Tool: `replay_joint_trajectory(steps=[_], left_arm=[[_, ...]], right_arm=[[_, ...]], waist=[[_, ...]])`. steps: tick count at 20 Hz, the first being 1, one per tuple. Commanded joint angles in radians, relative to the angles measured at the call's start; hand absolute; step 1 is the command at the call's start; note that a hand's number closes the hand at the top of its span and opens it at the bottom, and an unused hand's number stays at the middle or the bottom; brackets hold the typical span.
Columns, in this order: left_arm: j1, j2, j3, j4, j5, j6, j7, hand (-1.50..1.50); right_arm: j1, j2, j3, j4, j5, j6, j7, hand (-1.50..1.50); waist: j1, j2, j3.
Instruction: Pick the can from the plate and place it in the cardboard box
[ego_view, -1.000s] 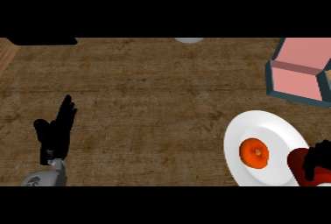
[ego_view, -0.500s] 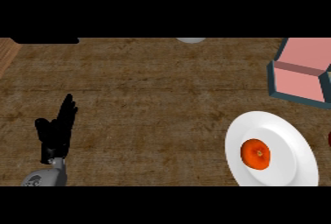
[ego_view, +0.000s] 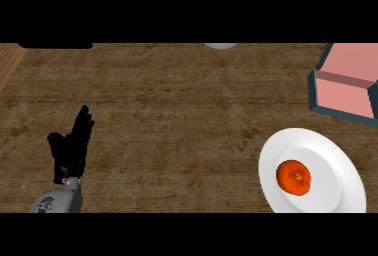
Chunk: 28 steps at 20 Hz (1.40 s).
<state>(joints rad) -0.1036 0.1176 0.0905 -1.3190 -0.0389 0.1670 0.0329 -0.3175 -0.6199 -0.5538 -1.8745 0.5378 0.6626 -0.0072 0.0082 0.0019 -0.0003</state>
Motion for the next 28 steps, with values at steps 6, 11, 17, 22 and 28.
replay_joint_trajectory(steps=[6, 11, 17, 22, 28], left_arm=[[-0.063, -0.003, -0.009, -0.017, -0.016, 0.019, 0.060, 0.00], [-0.028, -0.008, -0.025, -0.004, -0.020, -0.002, 0.031, 0.00], [-0.032, 0.008, -0.001, 0.043, -0.006, -0.027, -0.050, 0.00], [-0.029, 0.012, 0.017, 0.034, 0.007, -0.022, -0.023, 0.00], [-0.049, -0.006, -0.001, 0.043, -0.023, 0.008, -0.024, 0.00]], right_arm=[[-0.233, -0.023, 0.128, 0.517, 0.127, -0.240, -0.161, 1.50], [-0.312, -0.016, 0.185, 0.798, 0.203, -0.398, -0.324, 1.50], [-0.471, -0.059, 0.162, 1.167, 0.276, -0.535, -0.378, 1.50], [-0.515, -0.064, 0.140, 1.356, 0.253, -0.499, -0.430, -1.50], [-0.577, -0.079, 0.063, 1.509, 0.174, -0.469, -0.585, -1.50]], waist=[[0.019, 0.006, 0.001], [0.016, 0.006, 0.001], [0.043, 0.018, 0.002], [0.030, 0.012, 0.002], [0.038, 0.020, 0.004]])
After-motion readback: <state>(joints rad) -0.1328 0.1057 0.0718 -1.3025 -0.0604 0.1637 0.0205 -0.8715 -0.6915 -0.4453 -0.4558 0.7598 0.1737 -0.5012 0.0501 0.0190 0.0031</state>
